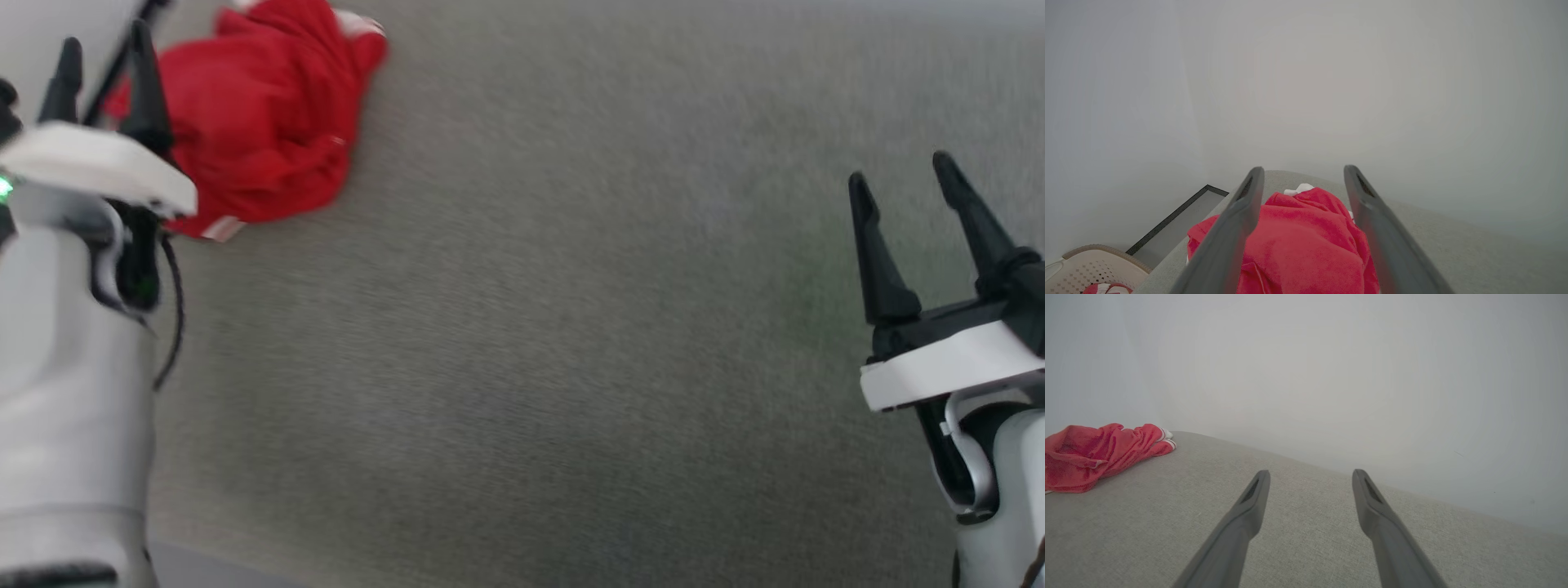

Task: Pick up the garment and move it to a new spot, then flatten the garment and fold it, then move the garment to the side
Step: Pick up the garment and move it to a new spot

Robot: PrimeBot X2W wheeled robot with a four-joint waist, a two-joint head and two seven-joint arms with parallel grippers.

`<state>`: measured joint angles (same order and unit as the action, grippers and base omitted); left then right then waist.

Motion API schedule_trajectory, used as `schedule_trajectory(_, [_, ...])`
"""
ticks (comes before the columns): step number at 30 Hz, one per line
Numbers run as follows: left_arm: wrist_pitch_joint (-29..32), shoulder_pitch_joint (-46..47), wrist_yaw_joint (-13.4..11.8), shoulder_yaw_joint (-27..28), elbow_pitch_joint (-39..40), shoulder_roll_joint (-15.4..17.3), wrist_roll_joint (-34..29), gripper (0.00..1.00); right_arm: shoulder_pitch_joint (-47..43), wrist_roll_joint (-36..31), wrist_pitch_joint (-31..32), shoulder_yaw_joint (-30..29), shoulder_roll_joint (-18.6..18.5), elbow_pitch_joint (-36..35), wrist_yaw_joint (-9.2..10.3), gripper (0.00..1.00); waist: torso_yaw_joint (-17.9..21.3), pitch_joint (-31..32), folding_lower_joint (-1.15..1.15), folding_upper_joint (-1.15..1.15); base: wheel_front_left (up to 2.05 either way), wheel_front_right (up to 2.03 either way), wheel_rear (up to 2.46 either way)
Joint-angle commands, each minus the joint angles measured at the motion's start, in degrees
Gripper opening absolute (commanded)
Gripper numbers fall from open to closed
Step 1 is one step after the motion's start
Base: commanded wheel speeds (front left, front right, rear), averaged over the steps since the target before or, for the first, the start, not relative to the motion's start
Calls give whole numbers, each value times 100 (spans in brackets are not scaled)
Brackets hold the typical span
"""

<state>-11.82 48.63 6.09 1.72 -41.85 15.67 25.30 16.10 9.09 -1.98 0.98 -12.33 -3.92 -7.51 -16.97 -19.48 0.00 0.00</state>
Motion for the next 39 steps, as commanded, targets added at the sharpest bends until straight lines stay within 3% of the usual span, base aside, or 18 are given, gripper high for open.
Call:
schedule_trajectory(1, [133, 256, 39, -31, -307, 82, 55, 100, 102, -32, 24, 1, -11, -86, 4, 100, 423, -579, 0, 0, 0, 0, 0])
schedule_trajectory(12, [1543, 1673, -189, 94, -2630, 295, 372, 100, 281, -73, 235, -54, -160, -493, 4, 100, 773, -1382, 0, 0, 0, 0, 0])
schedule_trajectory(22, [3610, 1522, -437, -167, -3365, -82, 397, 100, 233, -65, 436, -129, -197, -703, 4, 100, 771, -1691, 0, 0, 0, 0, 0])
schedule_trajectory(23, [3716, 1480, -402, -165, -3383, -125, 426, 55, 235, -86, 443, -129, -181, -717, 4, 100, 765, -1704, 0, 0, 0, 0, 0])
schedule_trajectory(24, [3699, 1461, -383, -154, -3391, -138, 461, 0, 240, -93, 448, -121, -168, -720, 4, 100, 761, -1712, 0, 0, 0, 0, 0])
schedule_trajectory(39, [2430, 2138, -66, -400, -2878, 590, 195, 0, 149, -42, 296, -198, -65, -321, 4, 100, 543, -1093, 0, 0, 0, 0, 0])
